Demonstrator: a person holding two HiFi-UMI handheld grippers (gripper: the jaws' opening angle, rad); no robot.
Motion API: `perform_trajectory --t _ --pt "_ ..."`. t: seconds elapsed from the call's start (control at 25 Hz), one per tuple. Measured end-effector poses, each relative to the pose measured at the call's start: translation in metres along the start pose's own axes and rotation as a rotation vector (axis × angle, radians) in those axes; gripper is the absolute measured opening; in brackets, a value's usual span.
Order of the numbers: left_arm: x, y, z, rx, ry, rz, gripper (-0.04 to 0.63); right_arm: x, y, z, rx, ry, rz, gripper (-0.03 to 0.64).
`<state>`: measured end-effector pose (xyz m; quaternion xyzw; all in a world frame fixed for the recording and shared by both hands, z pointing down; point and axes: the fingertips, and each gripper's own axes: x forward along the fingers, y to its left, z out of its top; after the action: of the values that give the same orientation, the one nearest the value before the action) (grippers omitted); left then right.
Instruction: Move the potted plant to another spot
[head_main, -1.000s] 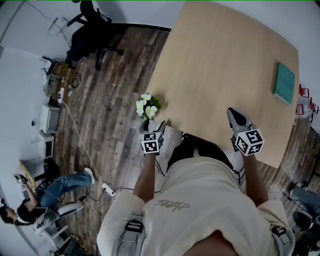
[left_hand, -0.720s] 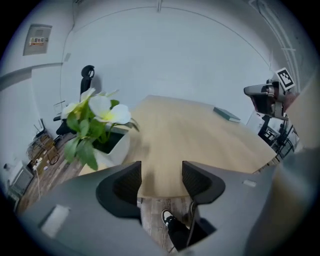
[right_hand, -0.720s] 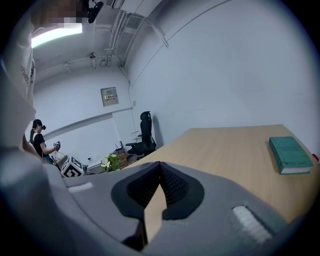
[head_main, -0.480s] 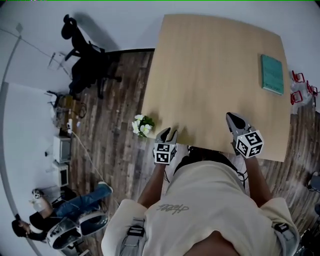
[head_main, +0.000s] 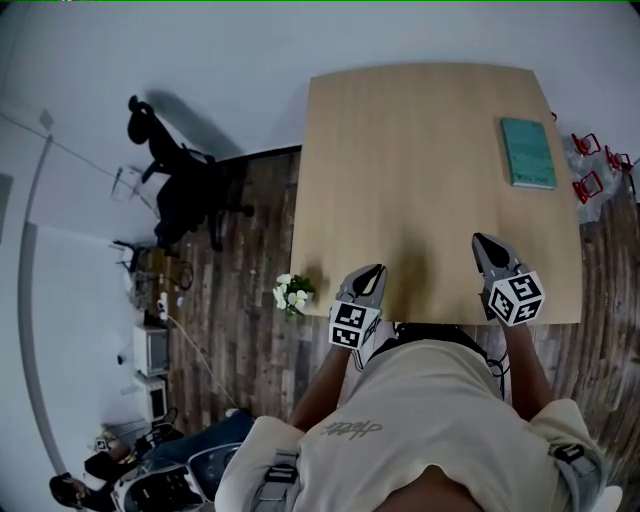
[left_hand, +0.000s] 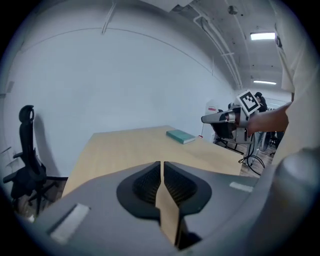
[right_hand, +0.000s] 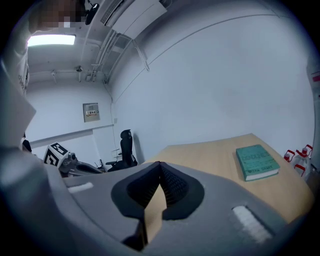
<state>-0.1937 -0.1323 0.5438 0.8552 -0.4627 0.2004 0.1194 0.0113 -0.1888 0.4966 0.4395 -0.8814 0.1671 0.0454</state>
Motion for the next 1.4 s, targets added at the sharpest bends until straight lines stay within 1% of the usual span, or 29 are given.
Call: perform_trajectory --t 0.12,0.2,0.36,0.44,0.56,0.68,0.76,0.88,1.12,1.24,1.4 --pt "-0.003 -0.008 0.033 0.030 -0.043 -0.020 0.017 -0.007 -0.001 0.017 -0.019 -0.039 0.006 0.003" --pt "-0.003 -0.009 0.050 0.049 -0.080 -0.023 0.017 -0.009 -0.001 0.027 -0.039 -0.058 0.013 0.003" --pt "0.001 -0.003 0.081 0.043 -0.134 -0.026 0.017 -0.012 0.000 0.049 -0.079 -0.095 0.021 0.003" --pt "0.003 0.004 0.097 0.044 -0.166 -0.012 0.017 -0.014 0.000 0.060 -0.102 -0.122 0.026 0.002" --pt "0.009 0.012 0.126 0.070 -0.210 0.013 0.017 -0.012 -0.004 0.076 -0.123 -0.155 0.040 0.003" --pt "0.007 0.023 0.155 0.093 -0.245 0.036 0.017 -0.006 0.000 0.092 -0.141 -0.168 0.059 0.002" --pt "0.003 0.030 0.175 0.100 -0.290 0.058 0.017 0.000 0.004 0.104 -0.165 -0.177 0.076 0.003" --pt "-0.002 0.042 0.202 0.084 -0.355 0.086 0.017 0.009 0.013 0.123 -0.200 -0.202 0.105 0.003" --pt "-0.012 0.060 0.238 0.083 -0.429 0.121 0.017 0.024 0.035 0.161 -0.295 -0.259 0.153 0.003" --pt "-0.013 0.069 0.254 0.063 -0.447 0.136 0.015 0.027 0.045 0.181 -0.353 -0.292 0.165 0.002" --pt "-0.013 0.084 0.262 0.022 -0.446 0.152 0.015 0.031 0.055 0.192 -0.382 -0.306 0.185 0.002"
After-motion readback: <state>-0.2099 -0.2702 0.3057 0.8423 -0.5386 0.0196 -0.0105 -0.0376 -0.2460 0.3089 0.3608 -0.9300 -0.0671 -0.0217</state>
